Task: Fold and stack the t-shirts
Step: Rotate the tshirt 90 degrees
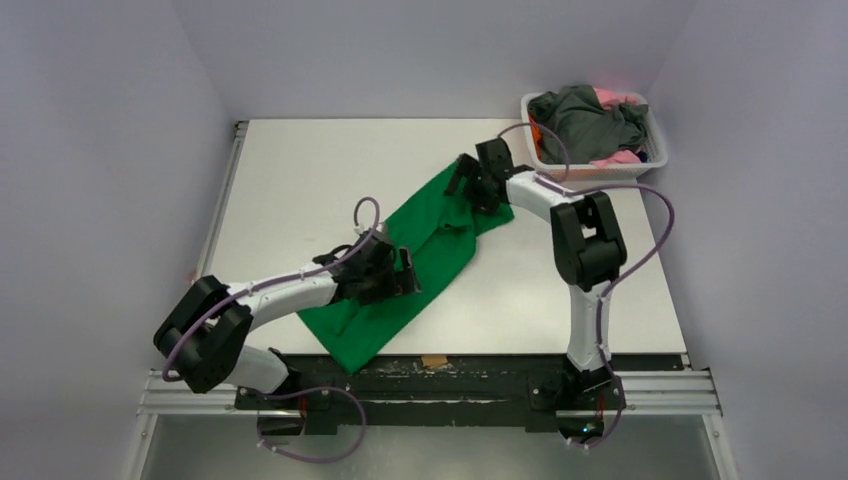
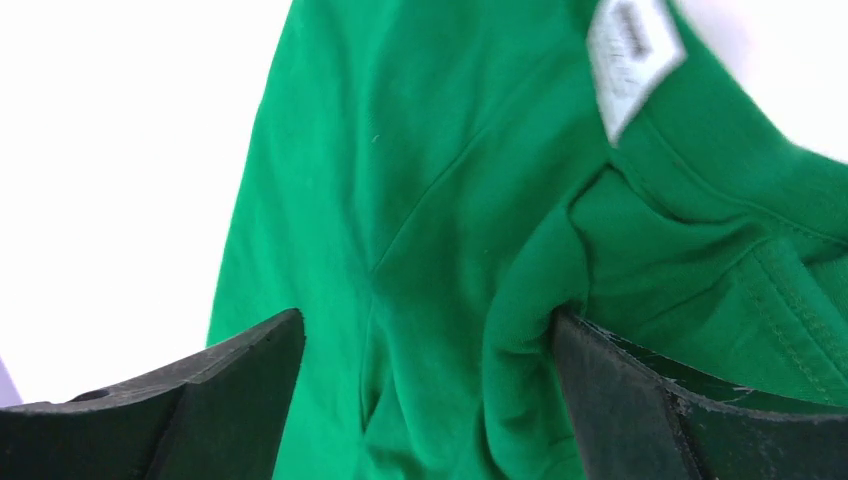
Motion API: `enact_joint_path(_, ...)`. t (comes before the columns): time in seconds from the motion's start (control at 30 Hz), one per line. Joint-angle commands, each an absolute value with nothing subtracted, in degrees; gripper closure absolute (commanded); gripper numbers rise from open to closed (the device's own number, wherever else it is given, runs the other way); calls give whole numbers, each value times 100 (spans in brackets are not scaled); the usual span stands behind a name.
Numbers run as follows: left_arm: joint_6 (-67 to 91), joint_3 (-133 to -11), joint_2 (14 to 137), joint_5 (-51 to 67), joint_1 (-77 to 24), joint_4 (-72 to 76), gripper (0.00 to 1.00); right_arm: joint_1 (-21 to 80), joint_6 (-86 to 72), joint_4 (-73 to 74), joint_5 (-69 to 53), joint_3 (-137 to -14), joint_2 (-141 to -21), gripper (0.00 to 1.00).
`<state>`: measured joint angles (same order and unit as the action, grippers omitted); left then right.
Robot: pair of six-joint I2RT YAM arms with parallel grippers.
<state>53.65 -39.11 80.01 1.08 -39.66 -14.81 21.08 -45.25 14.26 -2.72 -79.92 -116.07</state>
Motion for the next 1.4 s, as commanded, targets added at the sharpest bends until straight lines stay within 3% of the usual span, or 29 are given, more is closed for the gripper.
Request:
enact_joint_path(0.0, 6189, -4119, 8651, 523, -4703, -1231, 0, 2129, -3962, 2150, -685, -9744, -13244, 9)
enact_joint_path(0.2, 6203, -5446, 10311, 943, -5330, -878, 0, 2178, -3740, 2840, -1414, -12585, -15253, 9)
enact_joint_path(0.33, 6198, -6107, 11046, 1153, -5497, -775, 0, 2193, -3529, 2754, -2070, -13671, -15985, 9)
enact_joint_path(0.53, 6005, -6677, 11219, 818, -5613, -1362, 0, 2164, -3185, 2362, -1479, -13749, -15861, 8)
enact_joint_path(0.83, 5621, -6285, 10553, -211, -5610, -2335, 0, 1727, -3051, 2701, -700, -14157, -15358, 5)
enact_joint_path(1.0, 5363, -6163, 10336, -589, -5607, -2797, 0, 1508, -2878, 2835, -828, -13550, -14920, 5)
enact_joint_path(1.37, 4723, -6342, 9303, -104, -5762, -2620, 0, 1485, -2429, 3317, -707, -13901, -13911, 3)
